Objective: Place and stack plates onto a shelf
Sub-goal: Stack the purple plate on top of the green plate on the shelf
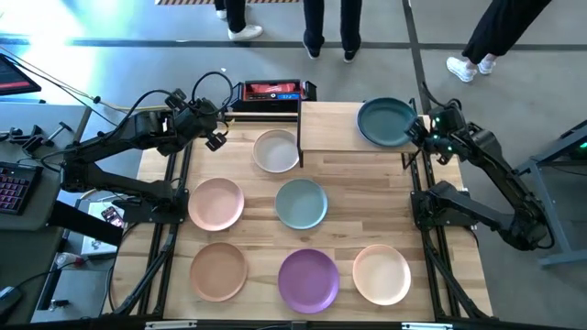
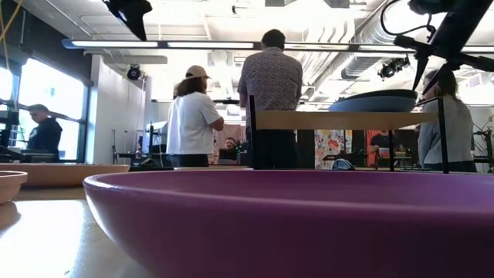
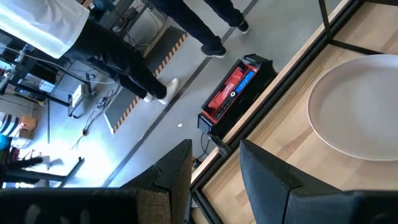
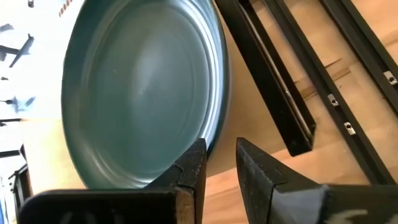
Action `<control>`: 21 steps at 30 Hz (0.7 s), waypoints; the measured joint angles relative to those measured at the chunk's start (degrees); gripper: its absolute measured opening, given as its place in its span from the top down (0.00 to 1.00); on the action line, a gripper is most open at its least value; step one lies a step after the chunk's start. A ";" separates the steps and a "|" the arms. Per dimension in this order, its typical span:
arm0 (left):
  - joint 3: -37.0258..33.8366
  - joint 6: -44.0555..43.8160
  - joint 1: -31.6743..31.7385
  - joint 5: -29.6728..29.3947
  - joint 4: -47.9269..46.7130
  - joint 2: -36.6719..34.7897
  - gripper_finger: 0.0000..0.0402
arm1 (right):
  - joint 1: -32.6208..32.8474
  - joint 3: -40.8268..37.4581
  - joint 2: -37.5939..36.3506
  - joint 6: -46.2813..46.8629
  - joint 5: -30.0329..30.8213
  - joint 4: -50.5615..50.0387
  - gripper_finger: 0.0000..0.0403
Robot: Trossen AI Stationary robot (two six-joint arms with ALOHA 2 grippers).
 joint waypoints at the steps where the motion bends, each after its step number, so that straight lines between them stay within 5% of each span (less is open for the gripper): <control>1: 0.01 0.00 0.01 0.00 0.00 0.00 0.70 | 0.00 0.02 0.00 0.00 0.00 -0.18 0.85; 21: 0.00 0.04 0.00 0.00 0.00 0.00 0.70 | 0.00 0.64 0.73 -4.39 -0.50 3.09 0.85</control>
